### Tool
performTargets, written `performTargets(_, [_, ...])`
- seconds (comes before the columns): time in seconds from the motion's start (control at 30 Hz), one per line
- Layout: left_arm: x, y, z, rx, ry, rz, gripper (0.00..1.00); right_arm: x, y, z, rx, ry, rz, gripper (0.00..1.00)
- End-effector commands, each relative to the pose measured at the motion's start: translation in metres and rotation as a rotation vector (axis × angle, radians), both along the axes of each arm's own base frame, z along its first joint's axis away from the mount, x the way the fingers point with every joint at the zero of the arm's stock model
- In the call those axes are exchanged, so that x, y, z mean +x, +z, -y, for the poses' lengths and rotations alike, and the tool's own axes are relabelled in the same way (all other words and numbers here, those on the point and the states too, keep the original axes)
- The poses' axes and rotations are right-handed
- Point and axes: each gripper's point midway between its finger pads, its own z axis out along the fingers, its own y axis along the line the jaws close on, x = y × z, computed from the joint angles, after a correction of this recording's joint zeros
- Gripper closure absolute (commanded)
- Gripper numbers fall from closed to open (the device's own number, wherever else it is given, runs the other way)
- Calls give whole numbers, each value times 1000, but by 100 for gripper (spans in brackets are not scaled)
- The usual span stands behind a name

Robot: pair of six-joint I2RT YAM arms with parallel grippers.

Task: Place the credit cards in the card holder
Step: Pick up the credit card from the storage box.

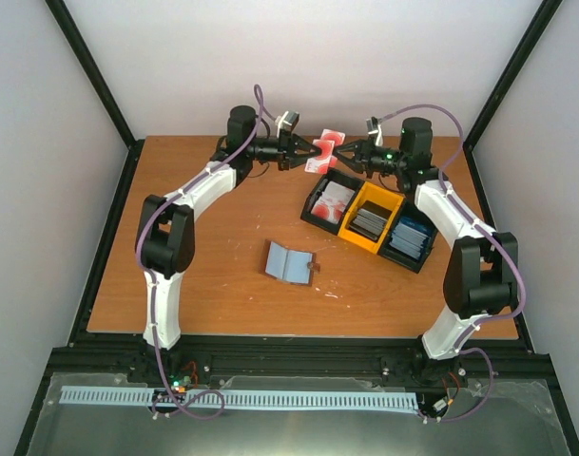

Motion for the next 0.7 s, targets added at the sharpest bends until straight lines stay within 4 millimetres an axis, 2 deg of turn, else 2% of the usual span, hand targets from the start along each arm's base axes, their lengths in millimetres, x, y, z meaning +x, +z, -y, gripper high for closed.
performTargets(0.0, [-6,5,-1,-5,-7,6,87,8,14,16,-3,-85,32,97])
performTargets(0.17, [-6,2,-4,-2,-4,-5,88,10,10,21,-4,-103,17,97])
performTargets(0.33, [-4,-1,-7,1,4,-7,99,17,-2,28,-23,-133,-8,97])
performTargets(0.47, [-4,-10,-11,15,17,-14,99,20,-23,36,-92,-162,-30,97])
performTargets(0.67, [-5,-34,-22,91,61,-16,99,22,-73,51,-291,-207,-69,97])
